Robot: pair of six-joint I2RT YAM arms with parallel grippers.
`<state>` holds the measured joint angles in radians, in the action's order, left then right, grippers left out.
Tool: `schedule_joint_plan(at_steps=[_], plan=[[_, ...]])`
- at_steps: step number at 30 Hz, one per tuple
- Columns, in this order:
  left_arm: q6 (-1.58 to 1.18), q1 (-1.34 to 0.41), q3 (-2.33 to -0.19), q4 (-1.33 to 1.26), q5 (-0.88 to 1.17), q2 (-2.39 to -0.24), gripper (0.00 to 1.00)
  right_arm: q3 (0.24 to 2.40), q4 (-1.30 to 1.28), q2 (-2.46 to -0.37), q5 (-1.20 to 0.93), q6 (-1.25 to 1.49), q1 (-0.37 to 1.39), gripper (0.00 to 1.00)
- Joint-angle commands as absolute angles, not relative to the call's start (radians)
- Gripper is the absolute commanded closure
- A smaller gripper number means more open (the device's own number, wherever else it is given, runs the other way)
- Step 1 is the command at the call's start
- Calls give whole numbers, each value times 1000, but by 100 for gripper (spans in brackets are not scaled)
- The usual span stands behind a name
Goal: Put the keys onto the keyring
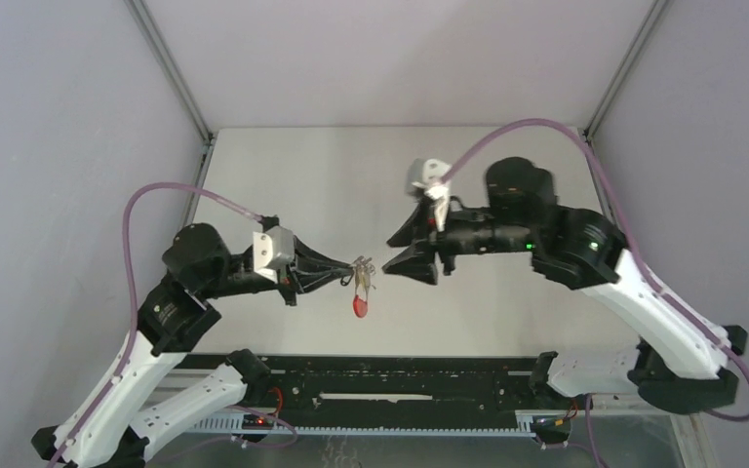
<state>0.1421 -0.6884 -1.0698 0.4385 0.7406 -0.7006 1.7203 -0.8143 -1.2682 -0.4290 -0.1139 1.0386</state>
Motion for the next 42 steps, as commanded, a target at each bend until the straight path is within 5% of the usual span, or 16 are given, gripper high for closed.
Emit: schedule_joint_plan(at_steps=[1,12,20,26,42], plan=[[-45,-691,-1072,191,667,-690,100,1631,-548,-1139,-412,-9,988,43],[-124,-691,-1124,38,710,-736,100,1418,-177,-1072,-685,236,875,43],[-114,-692,-1120,4,761,-730,100,1425,-134,-1113,-751,312,862,46],[-118,-692,-1115,5,755,-722,100,1425,-125,-1129,-780,329,861,62],[-117,-691,-1104,5,764,-708,100,1425,-77,-1166,-807,382,861,64]])
